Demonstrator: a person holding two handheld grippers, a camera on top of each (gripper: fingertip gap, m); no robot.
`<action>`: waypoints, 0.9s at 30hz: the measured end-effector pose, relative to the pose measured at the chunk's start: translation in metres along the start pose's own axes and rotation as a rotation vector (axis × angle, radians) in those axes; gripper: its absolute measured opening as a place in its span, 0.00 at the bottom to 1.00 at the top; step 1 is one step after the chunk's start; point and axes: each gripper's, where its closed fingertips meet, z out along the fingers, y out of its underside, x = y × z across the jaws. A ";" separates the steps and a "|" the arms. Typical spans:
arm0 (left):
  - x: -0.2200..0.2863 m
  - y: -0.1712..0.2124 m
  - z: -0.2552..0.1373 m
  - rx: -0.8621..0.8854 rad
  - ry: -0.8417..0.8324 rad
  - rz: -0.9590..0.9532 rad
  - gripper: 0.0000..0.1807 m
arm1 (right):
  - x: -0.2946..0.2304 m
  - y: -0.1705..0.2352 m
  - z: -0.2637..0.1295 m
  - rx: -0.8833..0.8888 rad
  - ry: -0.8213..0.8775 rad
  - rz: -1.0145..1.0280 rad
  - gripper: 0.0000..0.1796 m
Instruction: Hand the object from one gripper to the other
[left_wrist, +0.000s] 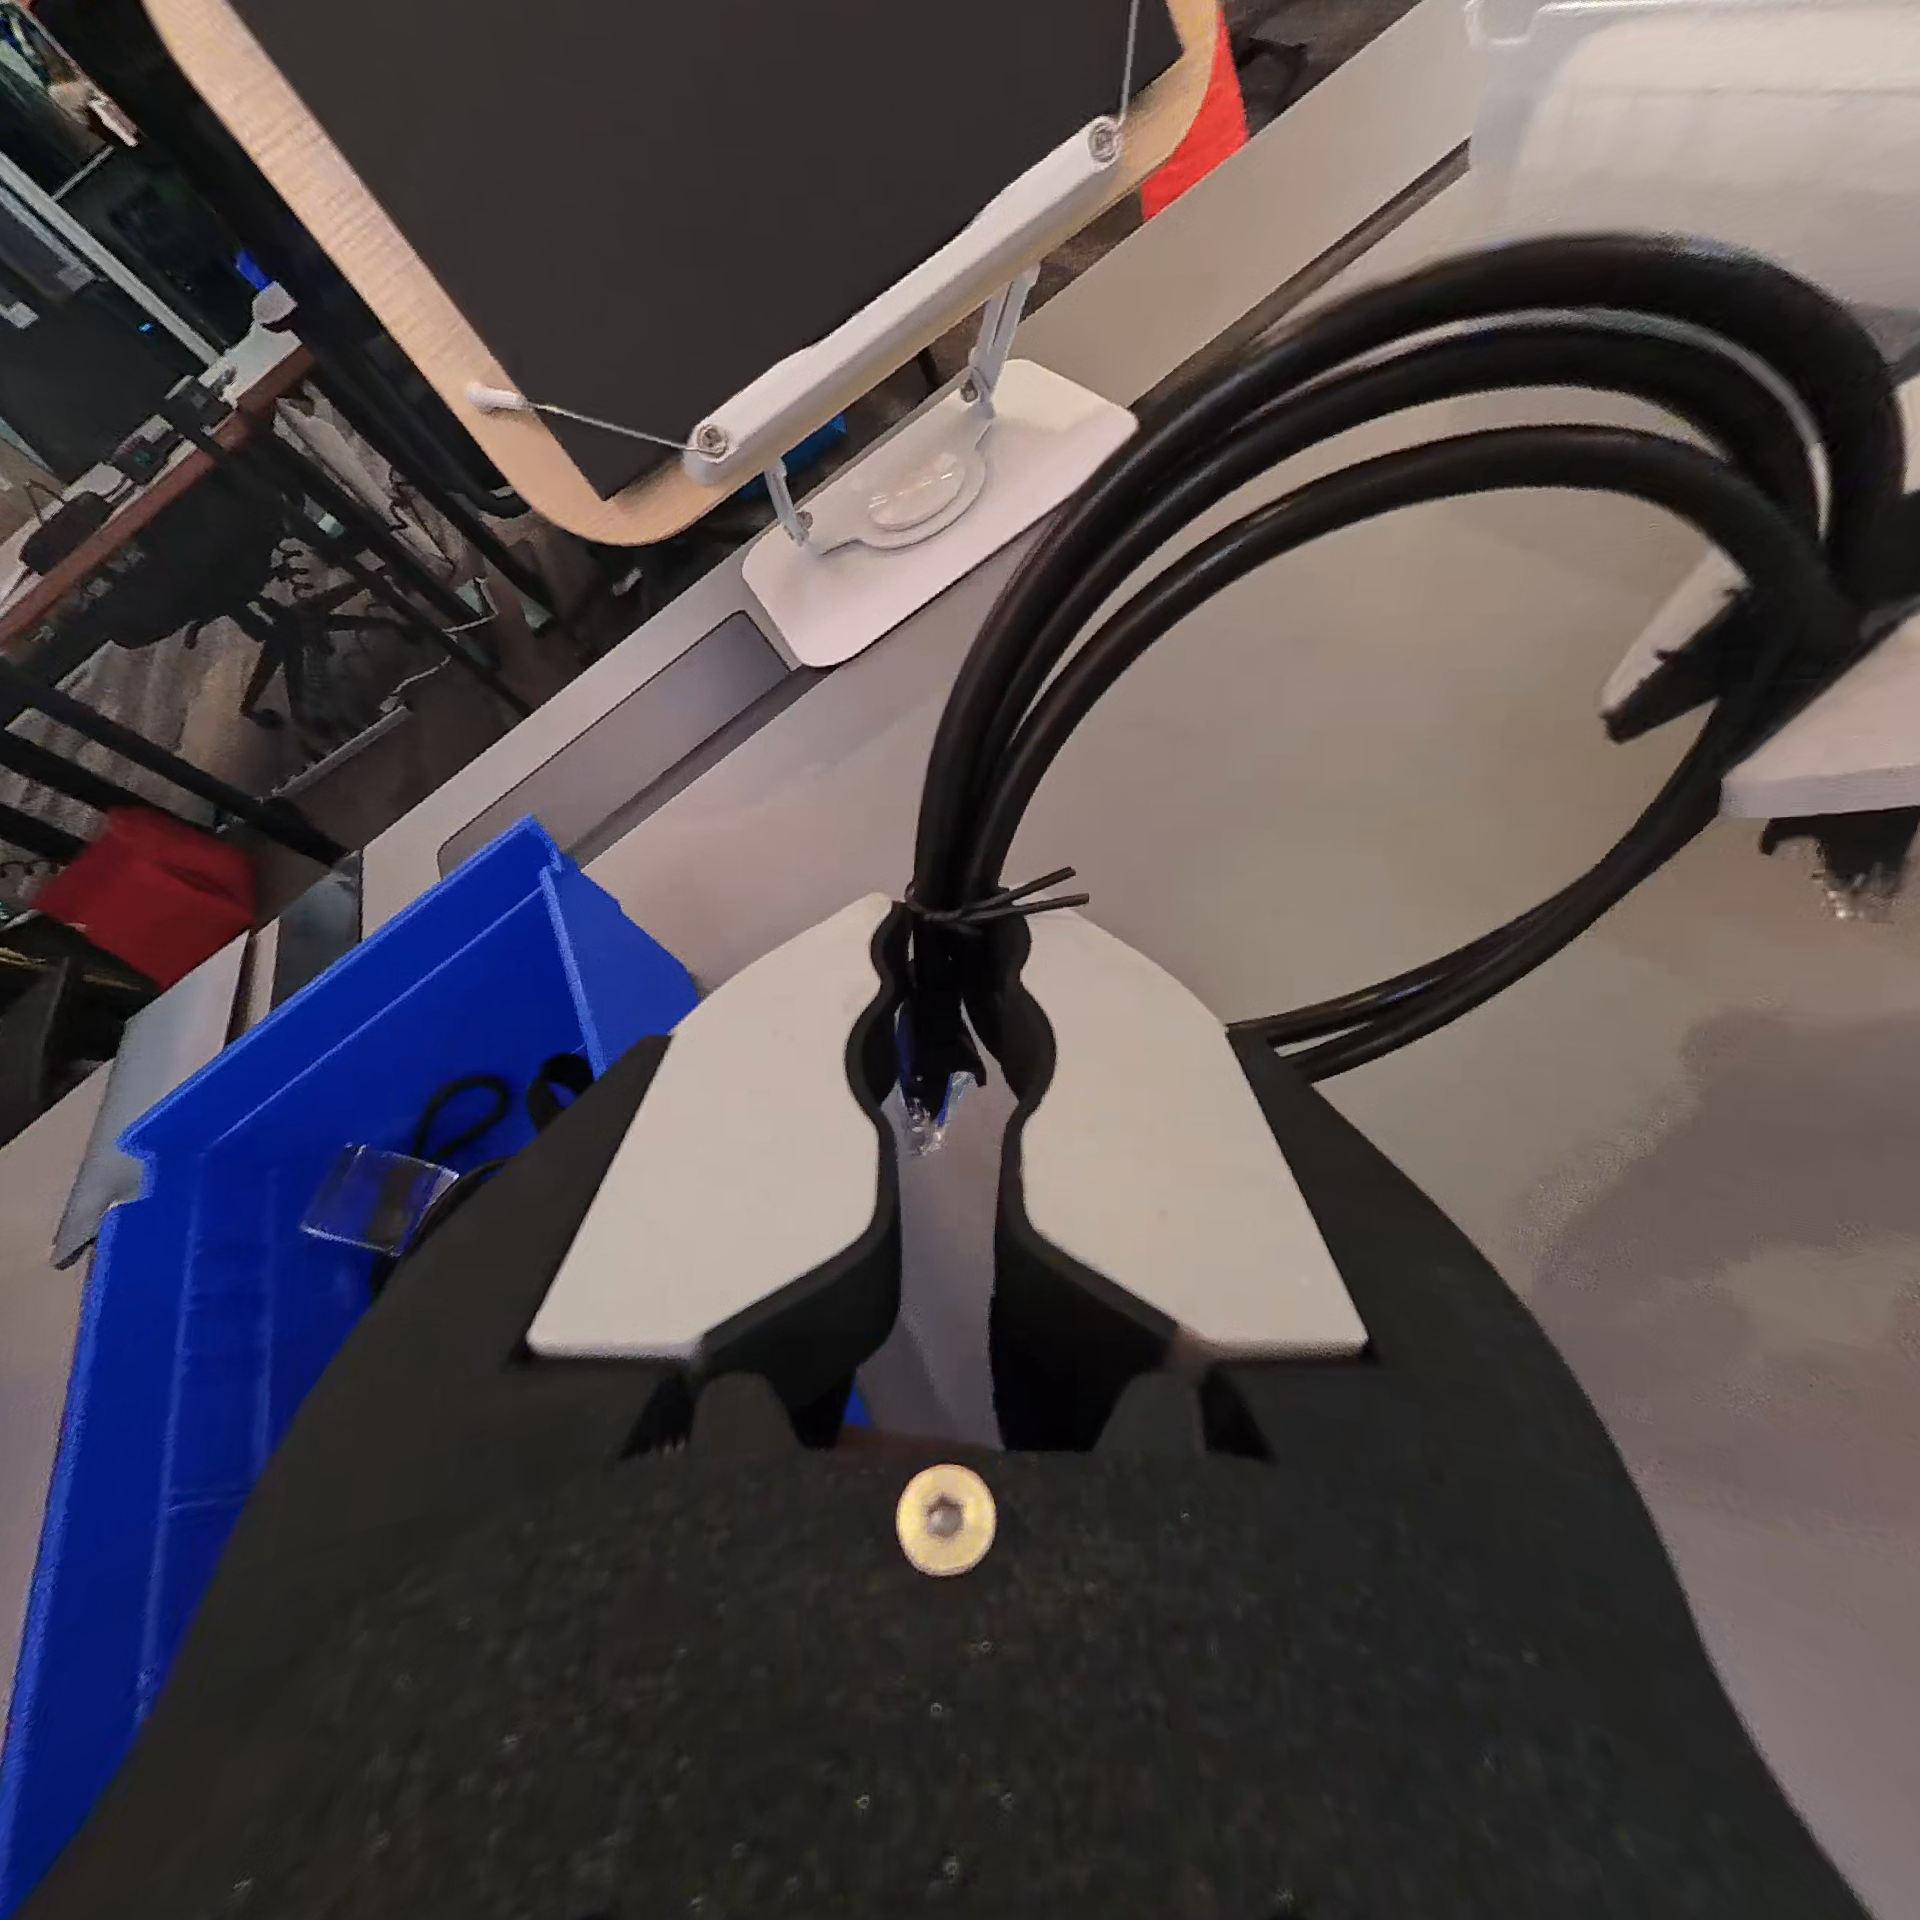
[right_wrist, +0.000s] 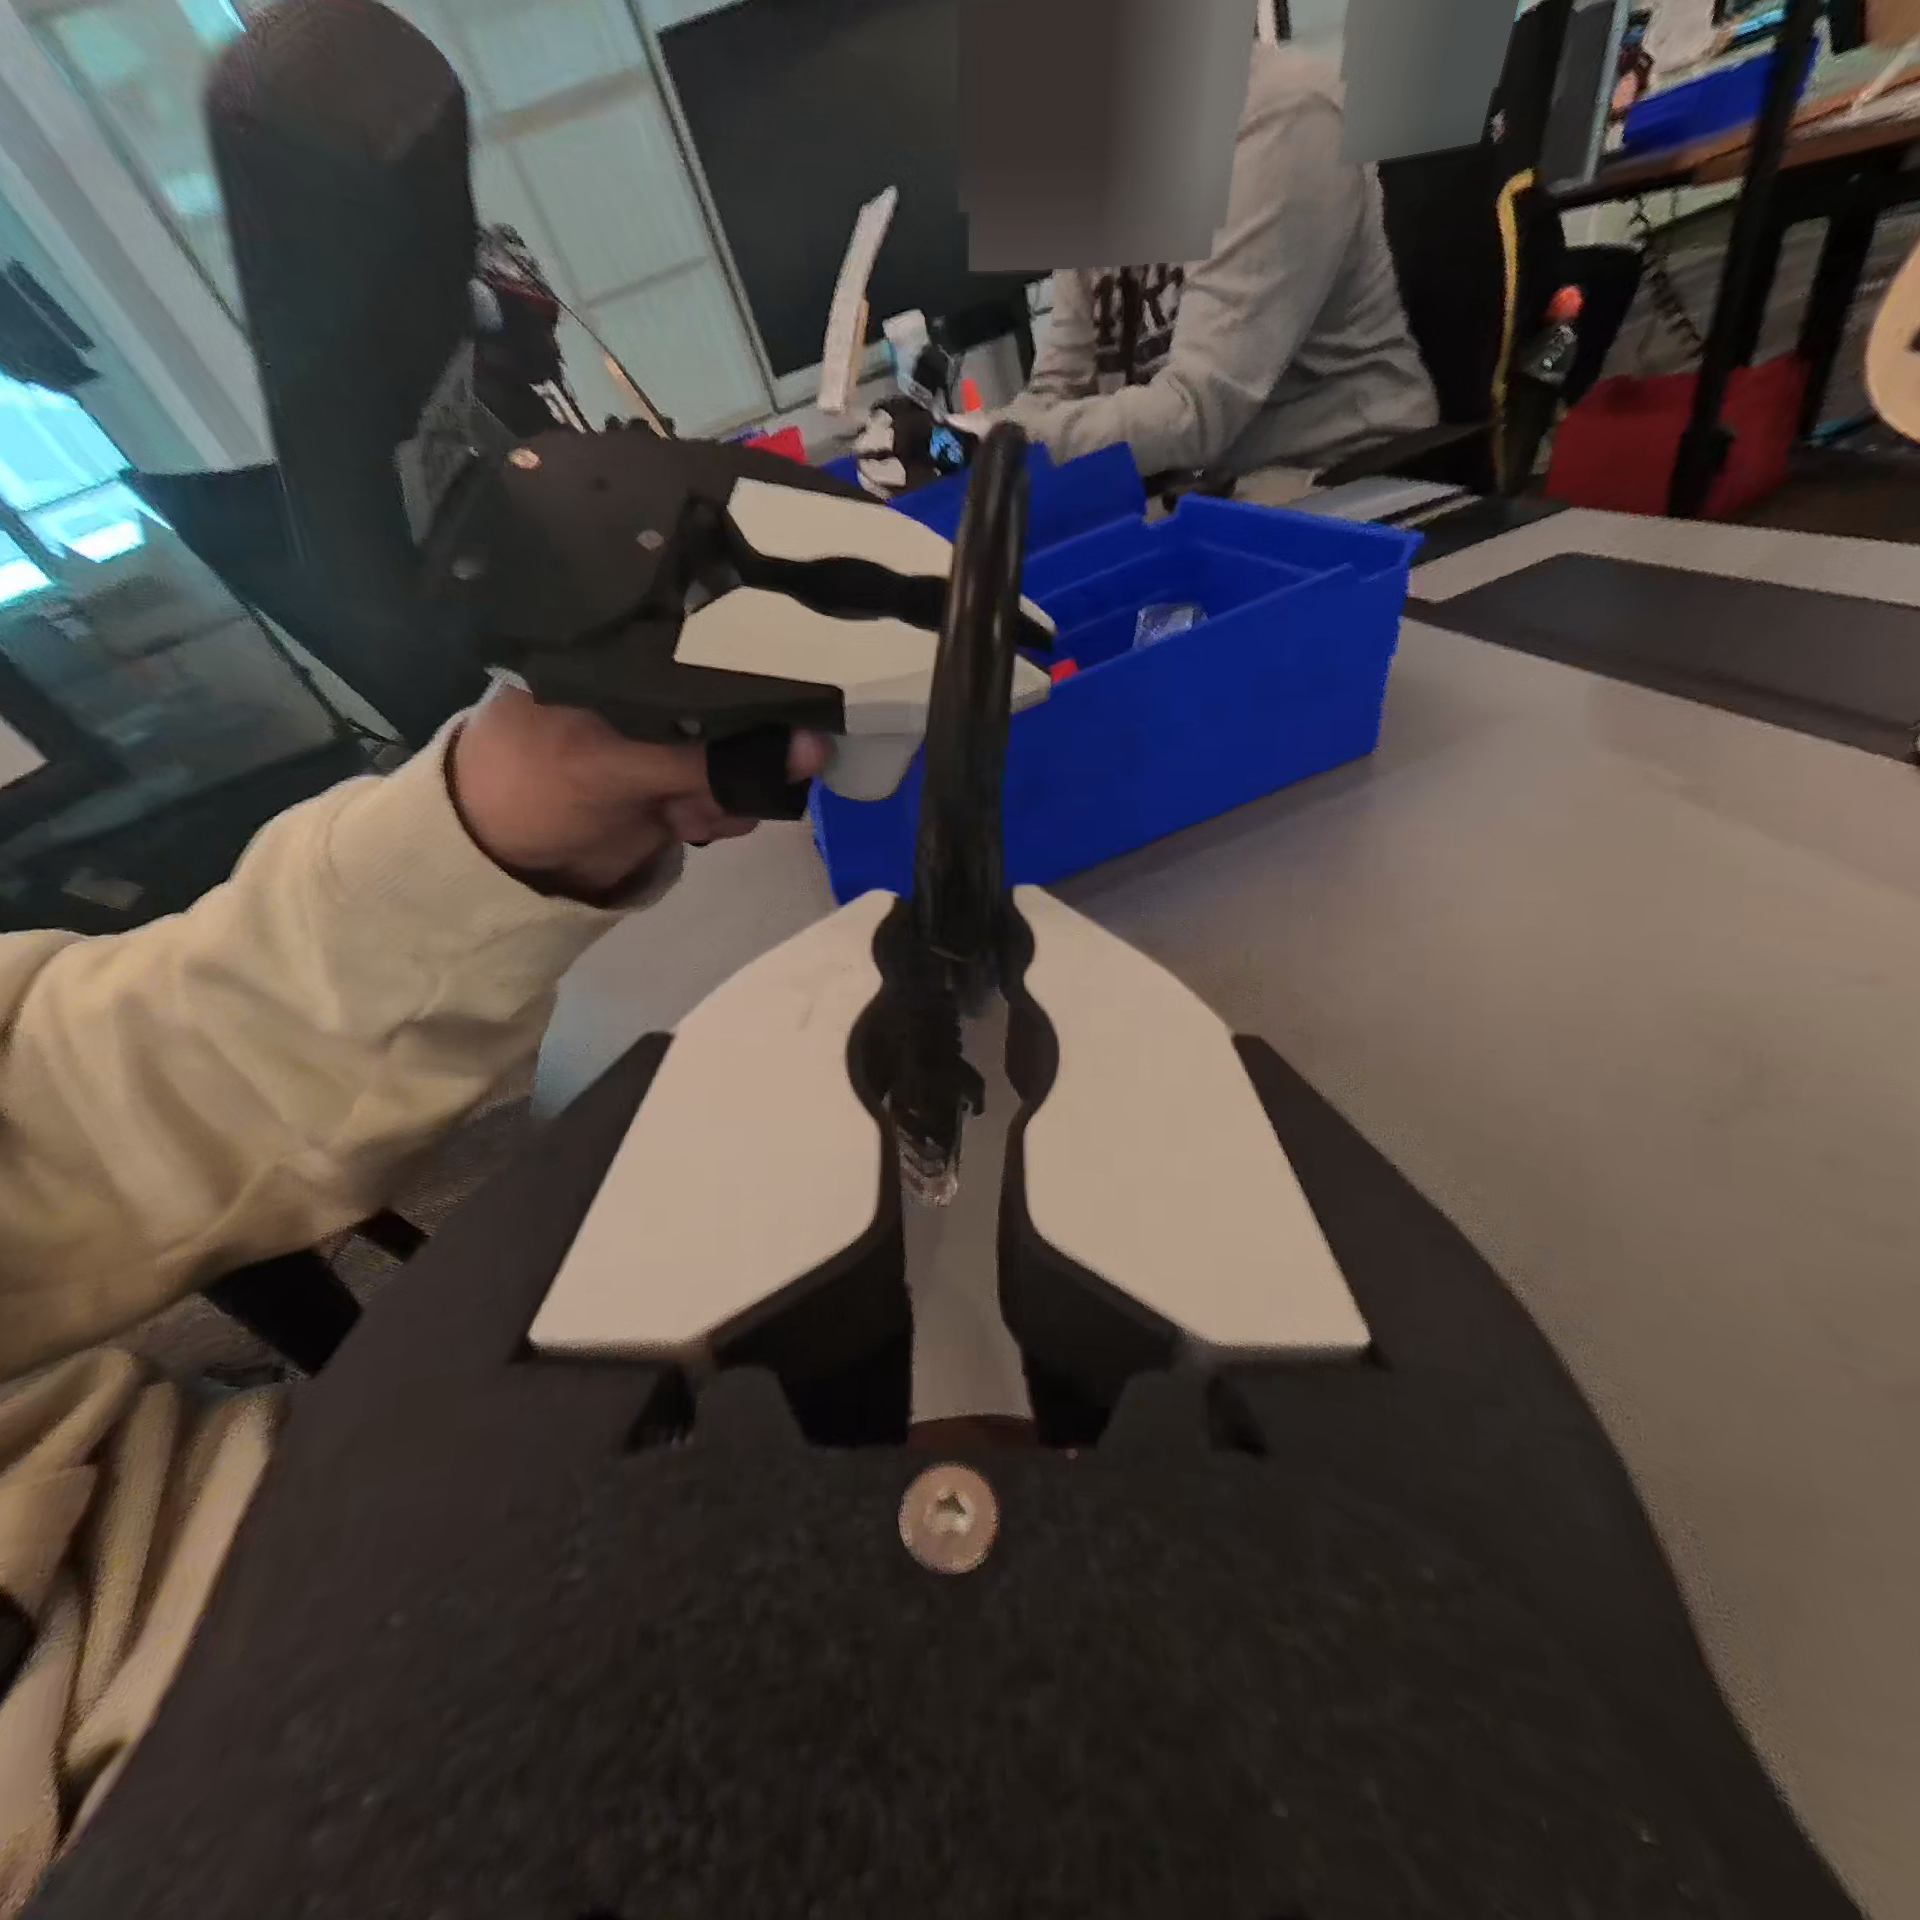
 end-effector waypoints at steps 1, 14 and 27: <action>0.001 0.000 0.001 -0.003 -0.007 0.006 0.08 | 0.004 0.003 0.000 -0.022 0.023 -0.004 0.08; 0.019 -0.006 0.003 0.054 0.106 -0.030 0.22 | 0.023 -0.013 -0.030 0.000 0.067 -0.003 0.08; 0.076 -0.013 -0.017 0.041 0.365 0.197 0.28 | 0.014 -0.003 -0.047 -0.394 0.305 -0.836 0.08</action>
